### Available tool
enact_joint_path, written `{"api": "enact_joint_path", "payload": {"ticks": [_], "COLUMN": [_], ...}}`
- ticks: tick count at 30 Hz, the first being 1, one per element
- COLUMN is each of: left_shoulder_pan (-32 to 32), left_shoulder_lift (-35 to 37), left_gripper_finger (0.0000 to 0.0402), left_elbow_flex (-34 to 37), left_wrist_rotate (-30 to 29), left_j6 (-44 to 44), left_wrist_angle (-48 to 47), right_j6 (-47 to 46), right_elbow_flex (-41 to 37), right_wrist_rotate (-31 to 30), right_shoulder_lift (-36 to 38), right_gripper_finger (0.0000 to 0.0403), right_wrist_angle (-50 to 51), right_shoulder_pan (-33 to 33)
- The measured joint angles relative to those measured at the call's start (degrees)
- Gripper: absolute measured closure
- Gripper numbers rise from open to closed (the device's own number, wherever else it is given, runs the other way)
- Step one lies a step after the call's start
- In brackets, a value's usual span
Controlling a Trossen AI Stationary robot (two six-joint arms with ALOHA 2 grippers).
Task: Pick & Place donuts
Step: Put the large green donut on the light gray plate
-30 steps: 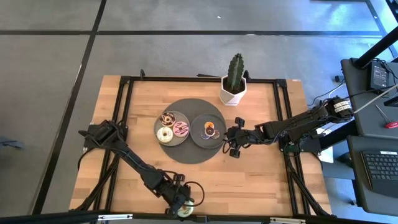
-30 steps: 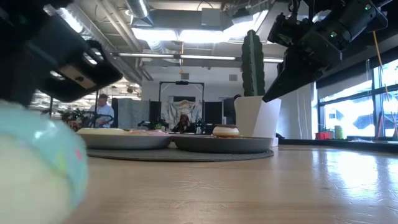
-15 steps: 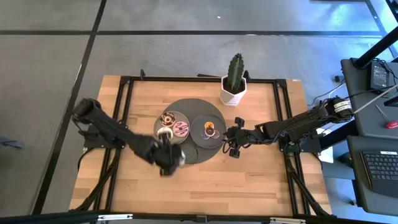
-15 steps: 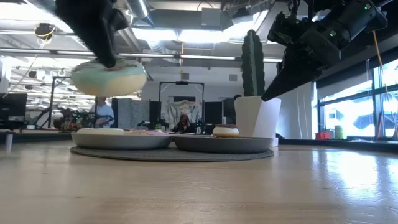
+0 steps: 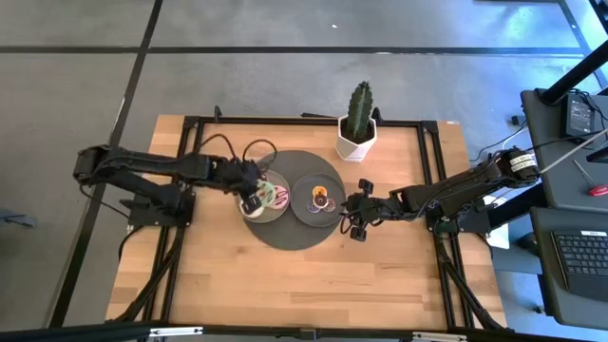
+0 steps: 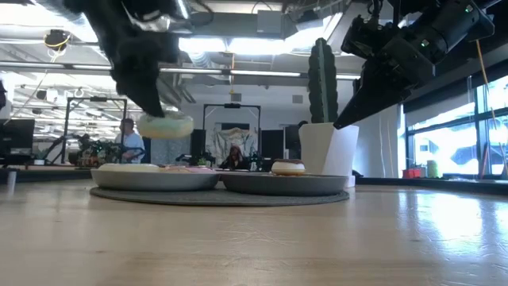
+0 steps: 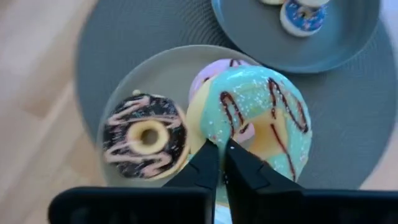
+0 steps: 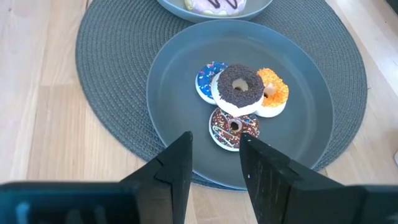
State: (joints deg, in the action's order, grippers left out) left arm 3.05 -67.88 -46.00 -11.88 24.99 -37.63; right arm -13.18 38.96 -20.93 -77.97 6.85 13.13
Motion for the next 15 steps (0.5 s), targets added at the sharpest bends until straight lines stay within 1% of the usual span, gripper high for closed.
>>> {"api": "enact_joint_path", "payload": {"ticks": [2,6,11,15], "left_shoulder_pan": [3.16,6.98,8.75,9.15], "left_shoulder_lift": [0.03,-0.01,0.00,-1.26], "left_gripper_finger": [0.0392,0.0391,0.0390,0.0390], "left_elbow_flex": [1.84,3.83,4.31,4.31], "left_wrist_rotate": [2.90,3.97,4.70,6.56], "left_j6": [-0.19,-0.36,0.49,2.80], "left_wrist_angle": [2.34,3.03,3.94,3.82], "right_j6": [0.02,0.06,0.19,0.19], "right_elbow_flex": [0.00,0.00,0.00,0.00], "right_wrist_rotate": [-0.26,-0.39,-0.43,-0.43], "right_shoulder_lift": [0.00,0.00,0.00,0.00], "right_gripper_finger": [0.0268,0.0268,0.0268,0.0268], "right_wrist_angle": [-0.14,-0.15,-0.15,-0.13], "right_shoulder_pan": [0.00,0.00,0.00,0.00]}}
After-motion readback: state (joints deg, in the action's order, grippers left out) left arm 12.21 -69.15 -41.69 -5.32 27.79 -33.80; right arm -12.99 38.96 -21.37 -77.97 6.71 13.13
